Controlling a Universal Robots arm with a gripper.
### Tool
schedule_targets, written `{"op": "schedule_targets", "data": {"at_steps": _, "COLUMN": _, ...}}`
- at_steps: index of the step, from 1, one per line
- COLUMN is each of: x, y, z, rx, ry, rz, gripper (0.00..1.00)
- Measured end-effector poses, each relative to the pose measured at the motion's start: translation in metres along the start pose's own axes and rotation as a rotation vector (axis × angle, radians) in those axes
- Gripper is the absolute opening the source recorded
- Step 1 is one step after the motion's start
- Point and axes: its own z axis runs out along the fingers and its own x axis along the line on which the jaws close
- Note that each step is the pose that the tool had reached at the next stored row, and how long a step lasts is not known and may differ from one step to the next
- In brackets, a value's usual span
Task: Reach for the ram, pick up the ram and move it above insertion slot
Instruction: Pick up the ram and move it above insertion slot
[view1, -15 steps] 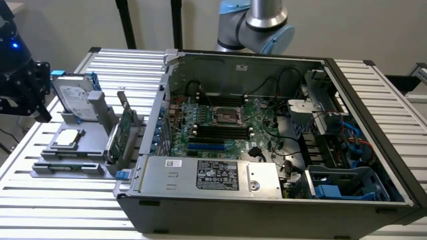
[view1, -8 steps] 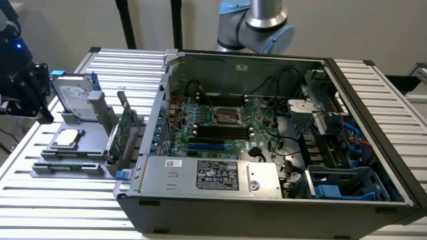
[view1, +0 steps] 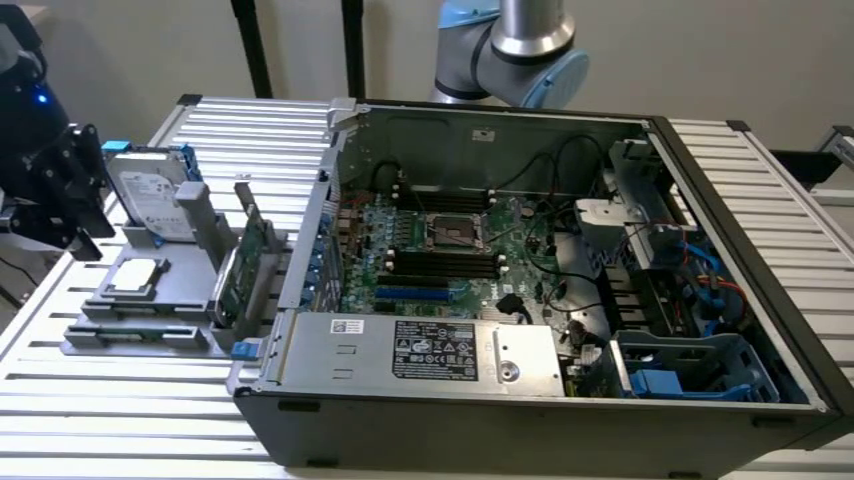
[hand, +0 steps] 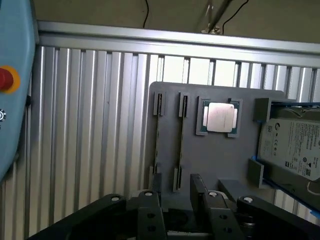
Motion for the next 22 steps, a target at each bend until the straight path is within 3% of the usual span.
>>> {"op": "schedule_targets", "data": {"at_steps": 22, "x": 0.002, "y": 0.0001, "z": 0.0401, "rx": 0.0002, "ry": 0.0000, "rz": 0.001, "gripper": 0.36}}
